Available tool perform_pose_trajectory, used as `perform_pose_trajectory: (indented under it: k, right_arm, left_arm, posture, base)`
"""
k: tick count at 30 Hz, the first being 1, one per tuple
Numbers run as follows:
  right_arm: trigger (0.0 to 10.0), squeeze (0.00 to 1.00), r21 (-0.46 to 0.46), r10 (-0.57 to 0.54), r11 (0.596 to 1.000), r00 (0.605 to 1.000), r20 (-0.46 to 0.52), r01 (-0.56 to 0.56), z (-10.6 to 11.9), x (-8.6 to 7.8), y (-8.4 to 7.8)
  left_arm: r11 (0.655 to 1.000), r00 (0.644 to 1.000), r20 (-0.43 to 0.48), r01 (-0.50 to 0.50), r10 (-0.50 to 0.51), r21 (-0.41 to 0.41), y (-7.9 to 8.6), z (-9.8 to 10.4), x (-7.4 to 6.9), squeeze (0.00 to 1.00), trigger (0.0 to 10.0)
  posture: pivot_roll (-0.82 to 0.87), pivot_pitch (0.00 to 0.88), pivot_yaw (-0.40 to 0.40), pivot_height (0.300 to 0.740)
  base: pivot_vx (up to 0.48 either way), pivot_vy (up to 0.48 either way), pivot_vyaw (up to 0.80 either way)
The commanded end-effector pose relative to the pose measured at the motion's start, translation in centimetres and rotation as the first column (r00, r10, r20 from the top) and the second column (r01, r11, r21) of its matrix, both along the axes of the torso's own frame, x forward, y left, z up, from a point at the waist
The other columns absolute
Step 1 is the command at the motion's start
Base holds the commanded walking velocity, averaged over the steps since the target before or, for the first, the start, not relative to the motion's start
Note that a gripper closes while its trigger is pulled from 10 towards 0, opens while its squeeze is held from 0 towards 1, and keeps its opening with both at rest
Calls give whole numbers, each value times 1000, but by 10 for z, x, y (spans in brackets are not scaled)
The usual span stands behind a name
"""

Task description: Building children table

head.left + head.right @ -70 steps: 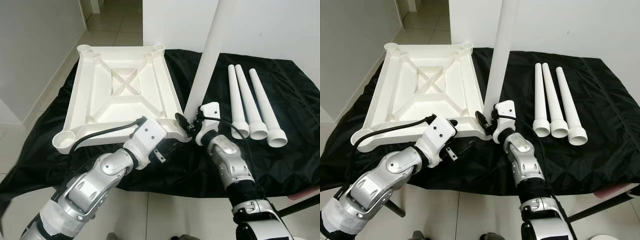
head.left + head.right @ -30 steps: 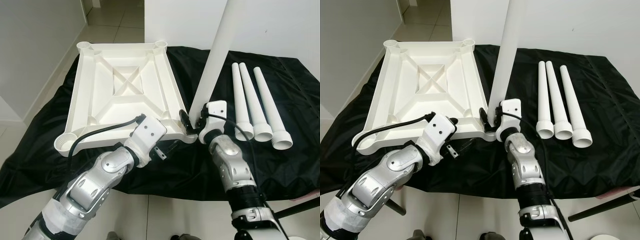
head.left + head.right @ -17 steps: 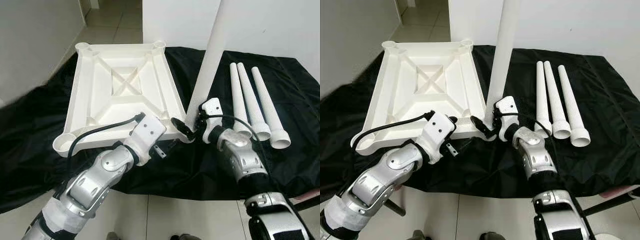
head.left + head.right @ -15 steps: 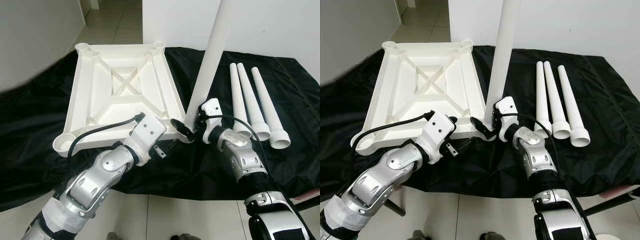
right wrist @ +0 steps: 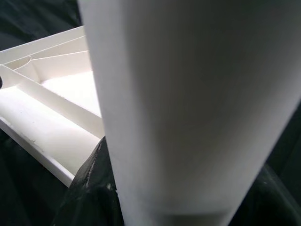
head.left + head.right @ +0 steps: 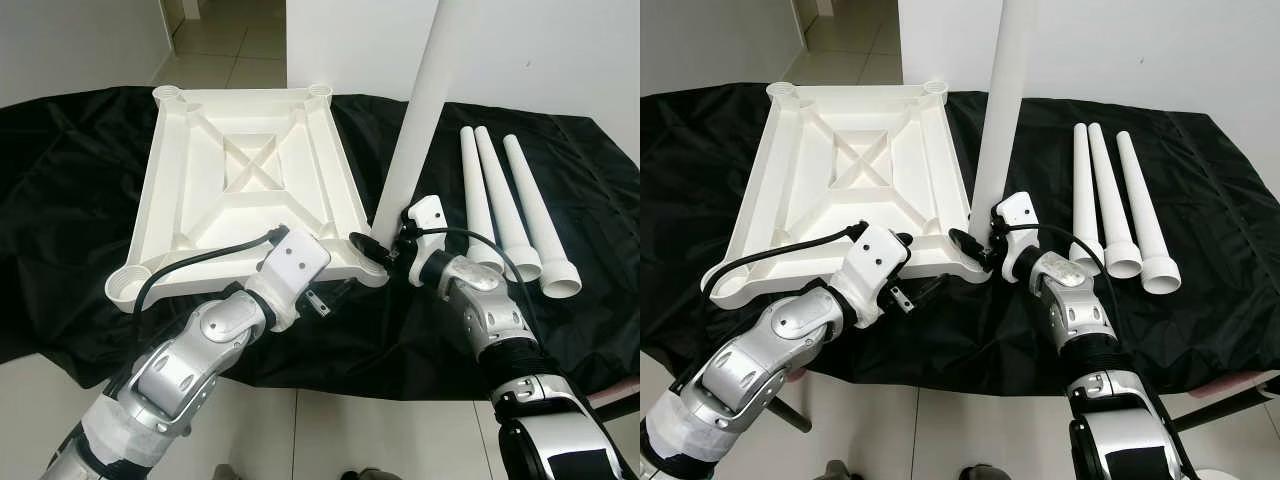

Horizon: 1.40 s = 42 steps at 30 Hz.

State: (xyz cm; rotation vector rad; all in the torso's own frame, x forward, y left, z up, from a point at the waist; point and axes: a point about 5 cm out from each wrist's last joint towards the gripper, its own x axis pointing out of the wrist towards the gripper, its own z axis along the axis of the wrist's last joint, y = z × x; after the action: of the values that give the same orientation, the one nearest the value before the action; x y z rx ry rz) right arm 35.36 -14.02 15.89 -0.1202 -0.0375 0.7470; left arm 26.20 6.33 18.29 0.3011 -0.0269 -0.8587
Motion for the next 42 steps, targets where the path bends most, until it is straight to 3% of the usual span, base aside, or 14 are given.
perform_pose_trajectory:
  k: [1,4,7,10,17,18,20,22,24,28,39,40,42]
  right_arm:
    - [10000,0,-9,-18,1000,998,-62,17,-13,-2,0]
    - [10000,0,2,-81,997,995,-56,82,-13,-3,3]
    - [10000,0,44,-221,973,971,-89,225,-13,-1,4]
    - [10000,0,57,-239,968,966,-97,245,-12,-2,3]
    - [10000,0,90,-414,901,904,-109,424,-11,-4,8]
    - [10000,0,102,-514,843,846,-137,529,-13,-6,10]
    - [10000,0,84,-587,798,800,-123,597,-14,-9,12]
    - [10000,0,76,-602,788,790,-118,612,-14,-11,13]
    - [10000,0,93,-644,750,755,-124,655,-13,-15,21]
    - [10000,0,114,-632,757,765,-123,643,-9,-20,35]
    - [10000,0,116,-665,729,738,-113,675,-4,-21,30]
    - [10000,1000,123,-664,729,740,-109,673,-3,-21,30]
    - [10000,1000,137,-659,732,744,-107,668,-2,-22,31]
  left_arm:
    - [995,995,-17,101,-101,24,-2,-1,-5,0,10000]
    - [994,995,-17,103,-103,24,-3,-2,-5,0,10000]
    - [994,994,-16,107,-106,24,-4,-2,-5,0,10000]
    - [994,994,-16,107,-107,24,-4,-2,-5,0,10000]
    - [994,994,-16,111,-110,22,-5,-3,-5,0,10000]
    - [993,994,-16,112,-112,20,-6,-3,-5,0,10000]
    - [993,993,-17,113,-113,20,-7,-3,-5,0,10000]
    - [993,993,-17,114,-113,20,-7,-3,-5,0,10000]
    - [993,993,-16,116,-115,17,-8,-3,-6,0,10000]
    - [993,993,-15,121,-121,16,-9,-4,-6,0,10000]
    - [992,992,-13,122,-122,17,-9,-4,-6,0,10000]
    - [992,992,-14,123,-123,18,-9,-4,-7,0,10000]
    - [992,992,-14,124,-124,17,-9,-4,-7,0,10000]
  posture:
    - [-19,86,-3,740]
    - [-20,84,-5,740]
    - [-21,80,-9,740]
    - [-22,79,-9,740]
    - [-24,71,-19,740]
    - [-26,70,-20,740]
    - [-26,66,-25,740]
    - [-26,66,-25,740]
    - [-27,62,-26,740]
    - [-30,56,-26,740]
    - [-30,54,-27,740]
    - [-31,54,-27,740]
    - [-32,54,-28,740]
  base:
    - [0,0,0]
    - [0,0,0]
    - [0,0,0]
    - [0,0,0]
    - [0,0,0]
    - [0,0,0]
    - [0,0,0]
    - [0,0,0]
    - [0,0,0]
    - [0,0,0]
    - [0,0,0]
    - [0,0,0]
    - [0,0,0]
